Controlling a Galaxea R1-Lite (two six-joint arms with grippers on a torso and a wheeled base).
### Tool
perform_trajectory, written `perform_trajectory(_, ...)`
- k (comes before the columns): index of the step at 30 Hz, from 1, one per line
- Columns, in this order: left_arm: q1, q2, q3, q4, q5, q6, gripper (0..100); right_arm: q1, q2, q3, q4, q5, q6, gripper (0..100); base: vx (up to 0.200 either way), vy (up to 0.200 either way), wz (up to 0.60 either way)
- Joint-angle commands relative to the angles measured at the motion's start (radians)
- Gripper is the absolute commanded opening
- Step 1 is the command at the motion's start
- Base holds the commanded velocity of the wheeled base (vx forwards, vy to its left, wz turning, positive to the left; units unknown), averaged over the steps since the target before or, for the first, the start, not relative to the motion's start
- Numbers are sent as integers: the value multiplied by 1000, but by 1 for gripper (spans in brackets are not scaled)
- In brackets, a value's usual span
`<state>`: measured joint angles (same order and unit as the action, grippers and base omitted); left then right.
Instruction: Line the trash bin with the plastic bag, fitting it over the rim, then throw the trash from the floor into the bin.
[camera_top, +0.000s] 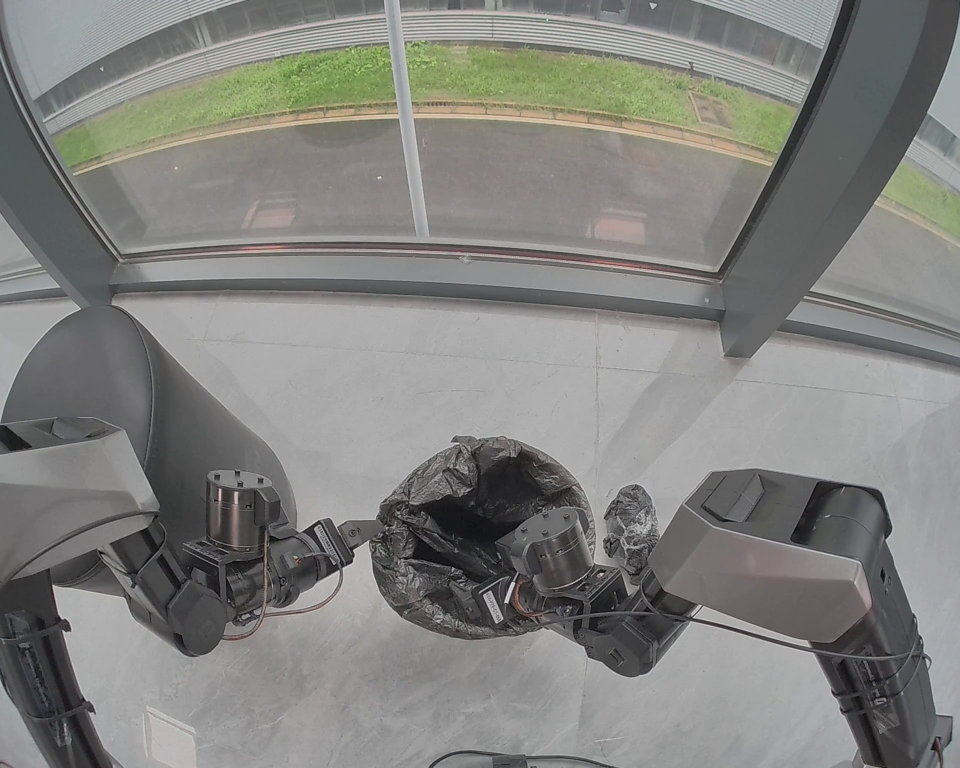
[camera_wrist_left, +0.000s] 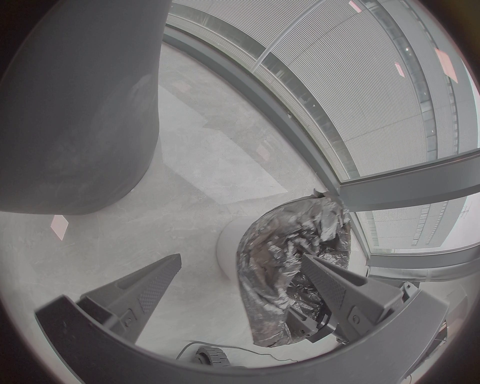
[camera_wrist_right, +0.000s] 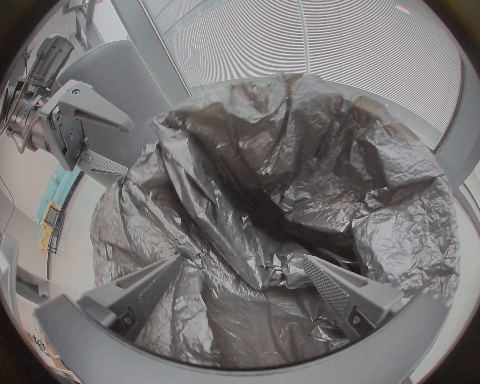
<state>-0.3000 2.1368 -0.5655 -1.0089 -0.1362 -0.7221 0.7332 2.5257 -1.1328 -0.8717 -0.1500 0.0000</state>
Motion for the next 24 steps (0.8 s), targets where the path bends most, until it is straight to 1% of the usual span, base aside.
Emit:
perform_trajectory(1,-2,-44,4,0,-2,-7,100,-1,-45,-1,-1,-5,0,100,0,0,0)
perform_trajectory(6,-4,-49,3,0,-2,-17,100,-3,-136,-2,10,-2,2,100,0,0,0)
perform_trajectory(9,-5,-46,-1,0,-2,-17,100,-5,-134,-27,16,-2,0,100,0,0,0)
perform_trajectory(15,-10,-43,-4,0,-2,-19,100,-21,-42,-99,13,-5,2,100,0,0,0)
perform_trajectory(16,-13,-44,-2,0,-2,-19,100,-32,19,-174,5,-20,9,100,0,0,0)
perform_trajectory(17,-13,-46,-2,0,-2,-19,100,-34,34,-196,5,-28,15,100,0,0,0)
perform_trajectory(18,-13,-51,1,0,-2,-20,100,-34,62,-246,13,-56,40,100,0,0,0)
perform_trajectory(19,-13,-52,3,0,-2,-20,100,-32,73,-269,17,-65,54,100,0,0,0)
perform_trajectory(24,-13,-51,-4,-2,-16,-31,100,-29,113,-354,25,-75,64,100,0,0,0)
